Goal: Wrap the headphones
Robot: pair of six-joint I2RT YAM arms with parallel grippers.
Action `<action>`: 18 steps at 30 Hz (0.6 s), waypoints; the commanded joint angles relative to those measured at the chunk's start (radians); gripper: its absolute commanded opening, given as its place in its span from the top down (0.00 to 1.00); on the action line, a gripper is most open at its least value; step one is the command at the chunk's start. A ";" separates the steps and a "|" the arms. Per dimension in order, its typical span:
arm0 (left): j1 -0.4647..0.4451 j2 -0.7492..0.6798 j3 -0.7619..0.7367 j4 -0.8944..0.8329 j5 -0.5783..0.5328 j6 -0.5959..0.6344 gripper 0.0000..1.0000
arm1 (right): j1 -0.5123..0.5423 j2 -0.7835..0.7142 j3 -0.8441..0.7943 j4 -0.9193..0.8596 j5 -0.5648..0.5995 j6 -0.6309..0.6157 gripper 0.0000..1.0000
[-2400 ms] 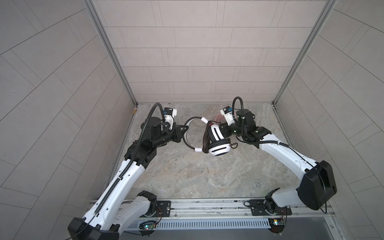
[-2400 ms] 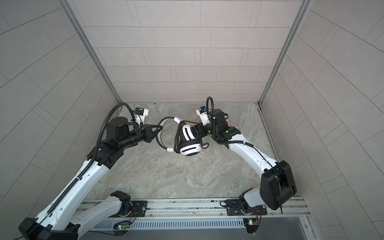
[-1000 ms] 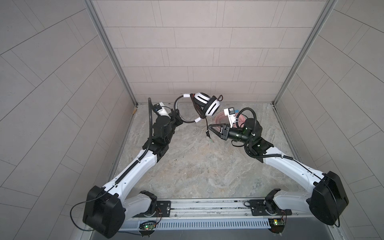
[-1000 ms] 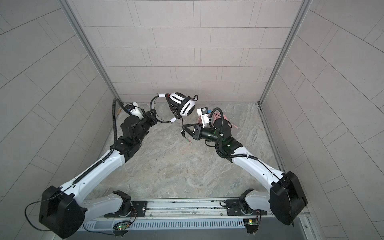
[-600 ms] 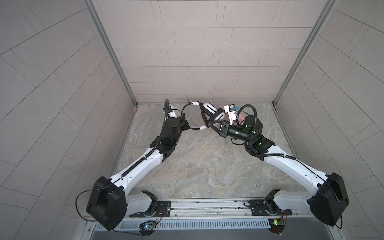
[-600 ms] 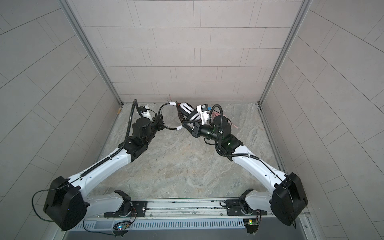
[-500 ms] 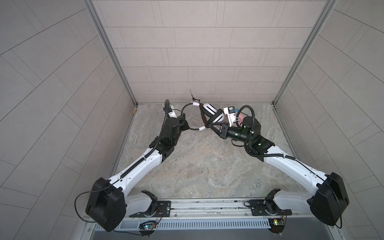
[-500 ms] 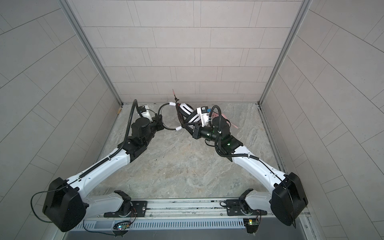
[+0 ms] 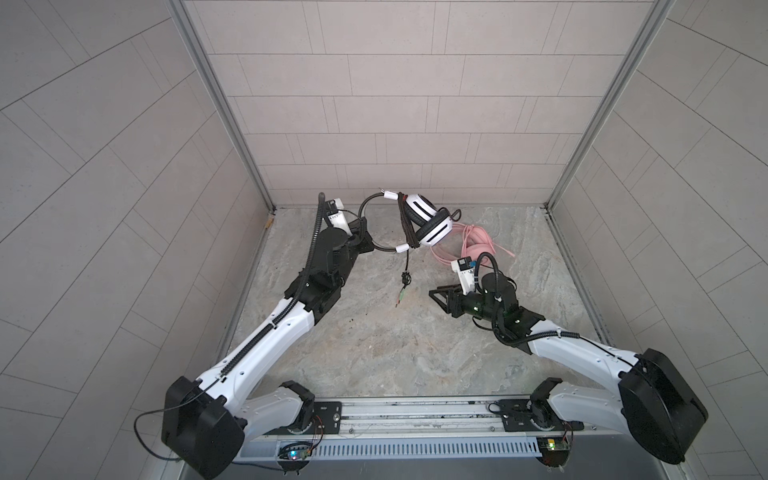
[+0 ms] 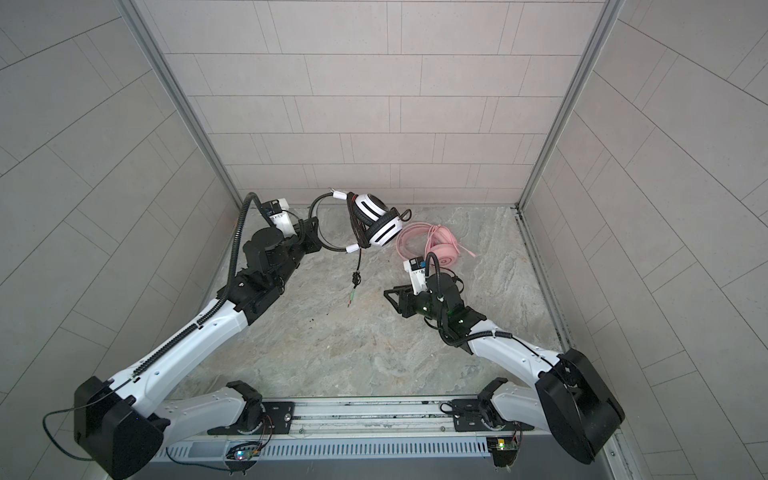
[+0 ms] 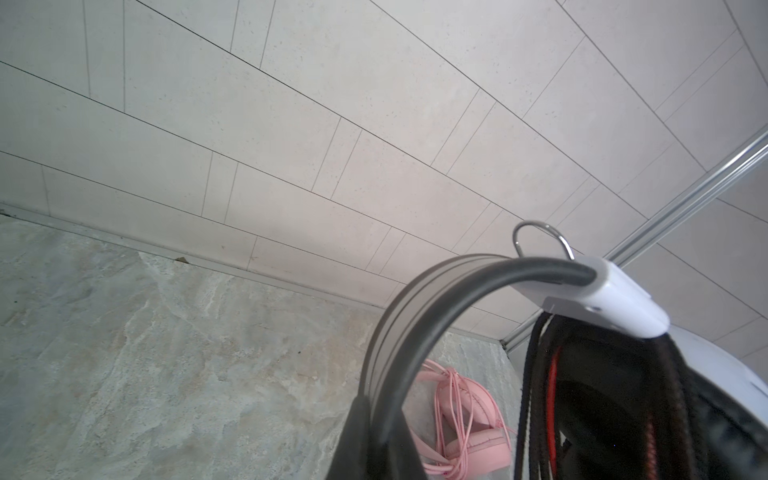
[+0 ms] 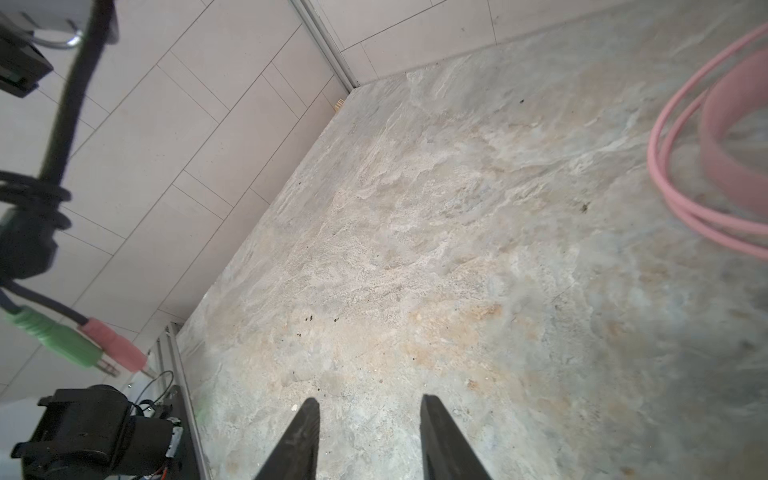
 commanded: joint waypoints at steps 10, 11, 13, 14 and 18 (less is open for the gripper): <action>-0.025 -0.082 0.043 0.037 0.029 -0.079 1.00 | 0.009 0.169 0.046 0.381 -0.002 -0.040 0.38; -0.028 -0.083 0.046 0.036 0.033 -0.079 1.00 | 0.010 0.175 0.047 0.387 0.021 -0.049 0.38; -0.031 -0.086 0.048 0.034 0.035 -0.082 1.00 | 0.009 0.188 0.039 0.411 0.066 -0.074 0.37; -0.033 -0.086 0.049 0.033 0.035 -0.081 1.00 | 0.006 0.192 0.035 0.426 0.082 -0.082 0.37; -0.042 -0.081 0.047 0.037 0.039 -0.097 1.00 | -0.021 0.207 0.036 0.467 0.113 -0.088 0.36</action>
